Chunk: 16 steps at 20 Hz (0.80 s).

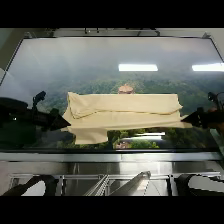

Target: Fold the shirts.

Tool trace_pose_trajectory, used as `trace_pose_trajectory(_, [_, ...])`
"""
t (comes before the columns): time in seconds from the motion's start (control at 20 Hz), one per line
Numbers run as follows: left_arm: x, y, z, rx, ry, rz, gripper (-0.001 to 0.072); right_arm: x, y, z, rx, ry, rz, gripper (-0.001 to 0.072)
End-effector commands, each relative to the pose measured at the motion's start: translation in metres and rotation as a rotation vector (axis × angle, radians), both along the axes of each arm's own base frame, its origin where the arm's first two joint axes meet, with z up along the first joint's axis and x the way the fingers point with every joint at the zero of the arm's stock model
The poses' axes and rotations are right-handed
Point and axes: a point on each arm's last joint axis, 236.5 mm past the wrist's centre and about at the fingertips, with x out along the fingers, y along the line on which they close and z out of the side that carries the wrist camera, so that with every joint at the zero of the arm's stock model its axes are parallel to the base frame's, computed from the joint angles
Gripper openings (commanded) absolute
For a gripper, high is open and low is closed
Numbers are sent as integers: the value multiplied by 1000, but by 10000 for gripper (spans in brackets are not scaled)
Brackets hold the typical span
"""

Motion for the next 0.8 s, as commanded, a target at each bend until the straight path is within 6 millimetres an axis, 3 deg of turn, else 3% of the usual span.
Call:
trace_pose_trajectory(0.0, [52,-11,5,6,-28,-78,20,66,-20,24,-9,-199,-179,20])
trace_pose_trajectory(0.15, [103,-3,-3,13,-44,-72,20,96,-35,23,-37,-291,-255,20])
trace_pose_trajectory(0.3, [139,2,-27,4,-25,-80,19,118,-31,7,-49,-357,-258,21])
trace_pose_trajectory(0.5, [165,5,-64,-11,28,-94,19,149,-11,-17,-50,-412,-277,25])
trace_pose_trajectory(0.75, [190,-1,-78,-10,13,-121,18,143,6,-53,-99,-370,-190,21])
